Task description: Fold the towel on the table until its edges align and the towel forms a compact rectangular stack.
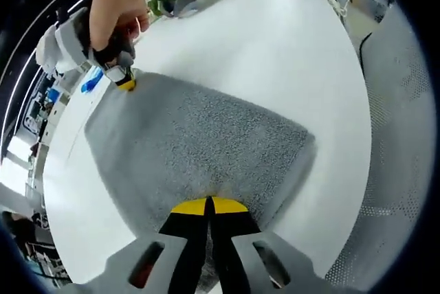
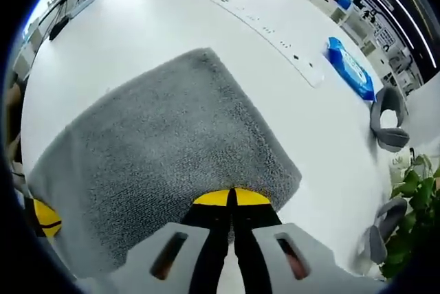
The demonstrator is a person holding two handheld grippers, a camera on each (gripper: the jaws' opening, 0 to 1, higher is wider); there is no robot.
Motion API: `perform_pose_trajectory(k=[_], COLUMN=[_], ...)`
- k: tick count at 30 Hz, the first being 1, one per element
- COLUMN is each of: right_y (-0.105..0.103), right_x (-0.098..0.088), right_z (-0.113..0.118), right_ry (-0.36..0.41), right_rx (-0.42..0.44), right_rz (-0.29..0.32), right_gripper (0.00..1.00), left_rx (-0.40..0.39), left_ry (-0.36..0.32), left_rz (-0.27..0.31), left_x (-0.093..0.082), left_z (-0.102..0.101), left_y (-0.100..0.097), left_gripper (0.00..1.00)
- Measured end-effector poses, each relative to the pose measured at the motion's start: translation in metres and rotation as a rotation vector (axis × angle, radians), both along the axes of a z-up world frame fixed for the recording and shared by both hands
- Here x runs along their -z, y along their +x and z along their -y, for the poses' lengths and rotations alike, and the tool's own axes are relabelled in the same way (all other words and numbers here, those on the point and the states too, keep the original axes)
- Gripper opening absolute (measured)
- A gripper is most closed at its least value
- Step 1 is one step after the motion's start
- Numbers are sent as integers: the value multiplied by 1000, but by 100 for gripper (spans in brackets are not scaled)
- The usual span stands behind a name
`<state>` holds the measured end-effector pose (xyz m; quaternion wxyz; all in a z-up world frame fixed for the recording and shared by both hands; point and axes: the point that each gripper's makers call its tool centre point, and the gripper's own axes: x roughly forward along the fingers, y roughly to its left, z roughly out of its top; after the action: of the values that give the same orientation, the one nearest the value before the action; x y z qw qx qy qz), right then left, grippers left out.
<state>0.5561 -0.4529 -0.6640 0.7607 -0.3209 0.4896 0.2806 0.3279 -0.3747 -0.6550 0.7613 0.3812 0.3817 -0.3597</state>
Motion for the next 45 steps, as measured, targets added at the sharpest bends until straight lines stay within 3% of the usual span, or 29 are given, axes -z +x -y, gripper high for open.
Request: perform_pose_trajectory(k=[5,12,13,16,19,24,27,30,32,33,34,36,38,39,42,45], right_y=[1,7,10,17,10,-21,-36,-70,-87,-105,-124,-149,-172,-187,-205,-218], right_x=[-1,-5,-8,-32,-48,-87,-105,-122,-123,-122,-121,-111,-99,-92,-87,-84], right_z=[-2,-4,-2,-17,-19,-33,-35,-28,-25,-23,-21,-15,-6,-4,-1,0], right_ry=[2,62,86,251,276,391,460,522,555,601,641,617,596,605,618,629], right_rx=[-17,-60,-38,-6,-24,-34,-30,-12,15,45,55,34,64,101,119,111], right_rz=[16,38,42,148,186,256,286,328,315,302,299,292,269,217,187,170], right_gripper=[0,0,0,0,0,0,0,0,0,0,0,0,0,0,0,1], left_rx=[-6,-42,-43,-53,-70,-79,-81,-109,-79,-69,-71,-52,-10,6,35,43], left_ry=[-21,-38,-35,-31,-35,-61,-118,-206,-263,-307,-320,-368,-408,-416,-419,-446], left_rz=[-1,-22,-19,5,6,3,-10,-38,-50,-89,-87,-61,-48,-31,-17,-60], left_x=[0,0,0,0,0,-1,-2,-6,-14,-19,-24,-33,-45,-49,-55,-48], left_z=[5,16,16,20,23,24,23,22,23,23,17,13,8,4,-6,-13], left_y=[4,11,10,12,15,17,18,17,13,7,6,7,3,3,-1,-9], left_gripper=[0,0,0,0,0,0,1,1,1,1,2,10,11,14,16,19])
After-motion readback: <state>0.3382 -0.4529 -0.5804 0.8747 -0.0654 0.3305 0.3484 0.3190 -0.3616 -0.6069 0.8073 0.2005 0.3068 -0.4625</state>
